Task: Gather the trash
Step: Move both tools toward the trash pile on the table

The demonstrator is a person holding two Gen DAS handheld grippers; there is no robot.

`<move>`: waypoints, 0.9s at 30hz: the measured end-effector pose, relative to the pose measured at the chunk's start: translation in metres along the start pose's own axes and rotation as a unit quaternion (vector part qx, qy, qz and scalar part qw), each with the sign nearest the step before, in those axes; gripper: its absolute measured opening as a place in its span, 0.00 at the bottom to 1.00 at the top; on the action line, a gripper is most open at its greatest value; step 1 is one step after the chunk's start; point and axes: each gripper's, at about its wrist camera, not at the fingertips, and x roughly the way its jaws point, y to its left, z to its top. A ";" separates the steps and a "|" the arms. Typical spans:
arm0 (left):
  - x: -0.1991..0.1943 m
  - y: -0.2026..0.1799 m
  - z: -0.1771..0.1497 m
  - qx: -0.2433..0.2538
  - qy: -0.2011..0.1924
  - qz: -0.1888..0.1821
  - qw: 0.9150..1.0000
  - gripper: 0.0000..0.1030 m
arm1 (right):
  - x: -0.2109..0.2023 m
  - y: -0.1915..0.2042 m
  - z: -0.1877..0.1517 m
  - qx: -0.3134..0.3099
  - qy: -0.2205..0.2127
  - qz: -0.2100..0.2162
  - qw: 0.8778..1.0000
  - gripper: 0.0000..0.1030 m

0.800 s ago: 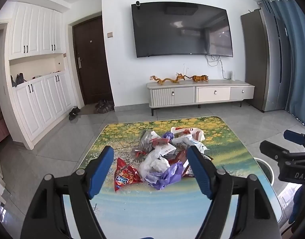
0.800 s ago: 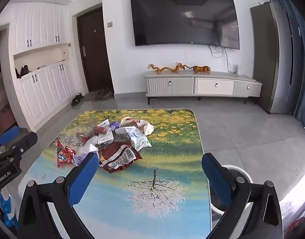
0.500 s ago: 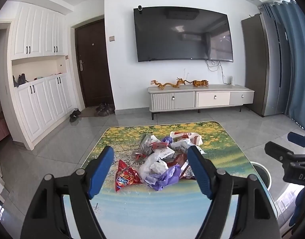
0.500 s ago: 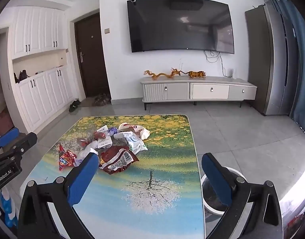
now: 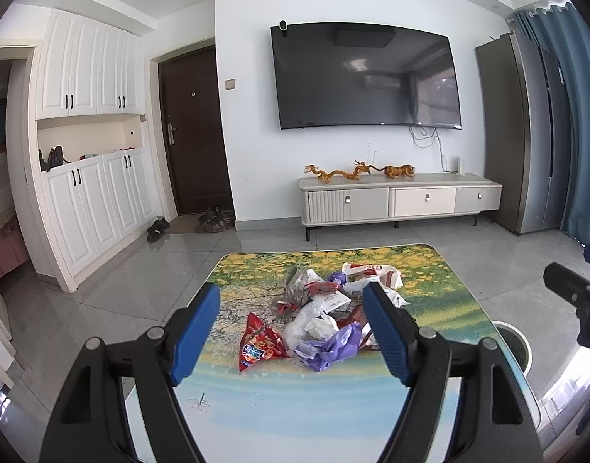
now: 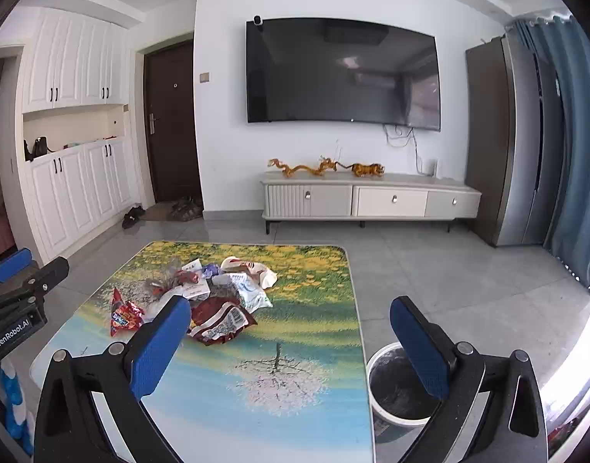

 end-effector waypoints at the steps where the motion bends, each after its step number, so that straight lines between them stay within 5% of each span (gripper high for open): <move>1: 0.000 0.000 0.001 0.000 0.001 -0.003 1.000 0.73 | -0.001 0.000 0.000 0.000 -0.002 -0.001 1.000 1.00; 27: 0.014 0.027 0.002 -0.032 -0.001 0.017 0.999 0.78 | 0.015 -0.021 -0.001 0.015 -0.005 0.019 1.000 1.00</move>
